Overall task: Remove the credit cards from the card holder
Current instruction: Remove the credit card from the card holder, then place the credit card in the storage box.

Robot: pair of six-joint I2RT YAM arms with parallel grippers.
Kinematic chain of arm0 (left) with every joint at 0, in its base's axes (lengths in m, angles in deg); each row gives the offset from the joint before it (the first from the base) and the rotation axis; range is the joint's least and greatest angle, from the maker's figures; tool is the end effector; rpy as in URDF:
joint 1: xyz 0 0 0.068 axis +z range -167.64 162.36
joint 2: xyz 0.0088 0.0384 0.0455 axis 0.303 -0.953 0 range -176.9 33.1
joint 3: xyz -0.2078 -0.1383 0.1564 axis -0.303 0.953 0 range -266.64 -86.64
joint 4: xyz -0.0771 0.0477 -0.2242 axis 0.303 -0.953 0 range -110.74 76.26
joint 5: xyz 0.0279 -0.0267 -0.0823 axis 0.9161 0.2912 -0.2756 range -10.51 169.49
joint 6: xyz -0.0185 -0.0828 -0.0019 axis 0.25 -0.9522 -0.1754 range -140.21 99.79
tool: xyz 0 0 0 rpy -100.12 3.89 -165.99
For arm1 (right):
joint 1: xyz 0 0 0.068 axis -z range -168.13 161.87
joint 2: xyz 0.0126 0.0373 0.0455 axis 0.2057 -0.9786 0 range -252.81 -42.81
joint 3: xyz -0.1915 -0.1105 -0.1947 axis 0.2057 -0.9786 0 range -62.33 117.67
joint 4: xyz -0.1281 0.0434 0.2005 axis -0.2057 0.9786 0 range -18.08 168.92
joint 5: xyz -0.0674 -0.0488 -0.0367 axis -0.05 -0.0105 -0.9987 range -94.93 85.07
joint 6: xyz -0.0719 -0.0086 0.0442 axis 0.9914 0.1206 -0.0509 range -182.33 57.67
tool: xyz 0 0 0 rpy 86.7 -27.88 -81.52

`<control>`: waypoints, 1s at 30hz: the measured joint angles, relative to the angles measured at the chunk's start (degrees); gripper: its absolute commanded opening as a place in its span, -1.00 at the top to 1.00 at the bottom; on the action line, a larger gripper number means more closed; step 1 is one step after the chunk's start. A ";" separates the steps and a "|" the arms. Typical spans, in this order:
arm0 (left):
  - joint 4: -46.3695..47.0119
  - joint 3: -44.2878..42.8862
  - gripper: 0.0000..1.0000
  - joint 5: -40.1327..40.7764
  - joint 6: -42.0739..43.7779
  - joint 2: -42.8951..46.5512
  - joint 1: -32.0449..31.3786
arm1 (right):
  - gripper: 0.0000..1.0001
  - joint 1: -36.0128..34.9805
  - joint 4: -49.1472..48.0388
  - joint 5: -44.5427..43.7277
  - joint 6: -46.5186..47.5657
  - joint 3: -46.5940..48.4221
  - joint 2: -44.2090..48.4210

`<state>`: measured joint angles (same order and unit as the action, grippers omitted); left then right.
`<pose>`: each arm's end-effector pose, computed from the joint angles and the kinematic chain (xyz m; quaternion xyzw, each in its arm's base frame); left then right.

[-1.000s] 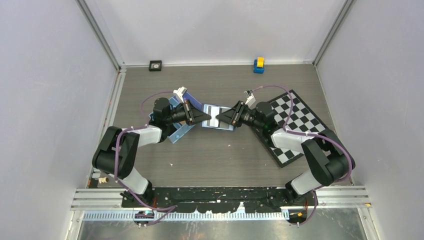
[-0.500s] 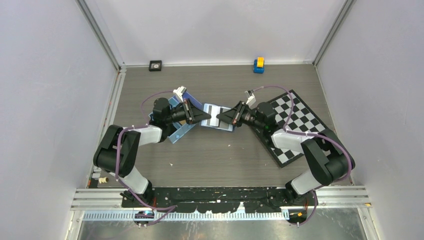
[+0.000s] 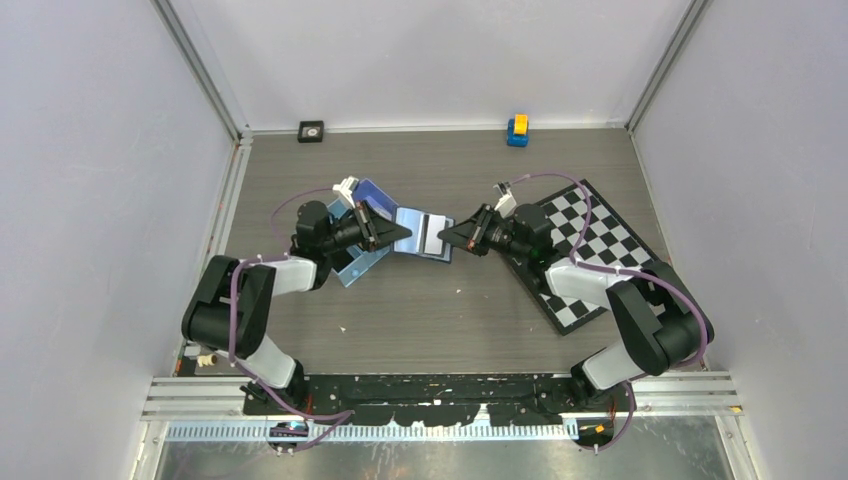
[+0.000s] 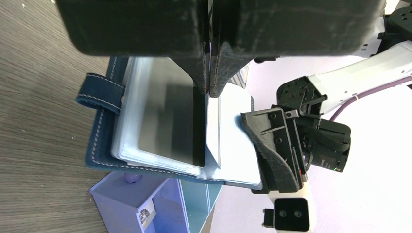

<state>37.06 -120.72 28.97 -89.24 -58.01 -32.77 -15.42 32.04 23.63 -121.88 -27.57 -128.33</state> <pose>0.2924 -0.1387 0.2314 -0.0511 0.7293 -0.6405 0.2352 0.2705 0.1797 0.2374 0.0566 0.7613 0.5624 0.3177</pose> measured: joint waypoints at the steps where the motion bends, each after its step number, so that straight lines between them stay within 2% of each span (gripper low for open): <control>1: 0.00 0.13 1.00 0.07 0.02 0.33 0.24 | 0.99 0.07 0.17 -0.04 0.07 0.02 0.00; 9: -1.62 2.32 1.00 1.62 1.86 5.66 2.62 | 0.99 0.42 3.43 -1.22 1.84 0.33 0.04; 18: -24.17 2.64 1.00 15.47 17.31 29.75 2.95 | 0.99 0.42 16.26 -4.17 8.85 5.29 -0.17; 24: -31.61 4.79 1.00 24.33 22.08 41.42 2.95 | 0.99 0.35 24.20 -3.45 13.57 17.00 -5.92; 30: -37.24 7.30 1.00 30.99 24.44 49.55 2.95 | 0.99 -0.07 40.02 -1.66 22.53 38.29 -17.53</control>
<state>-0.18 -113.42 59.96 -64.81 -8.46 -29.82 -15.48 72.06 21.97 -99.35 10.72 -145.86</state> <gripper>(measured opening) 0.104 0.023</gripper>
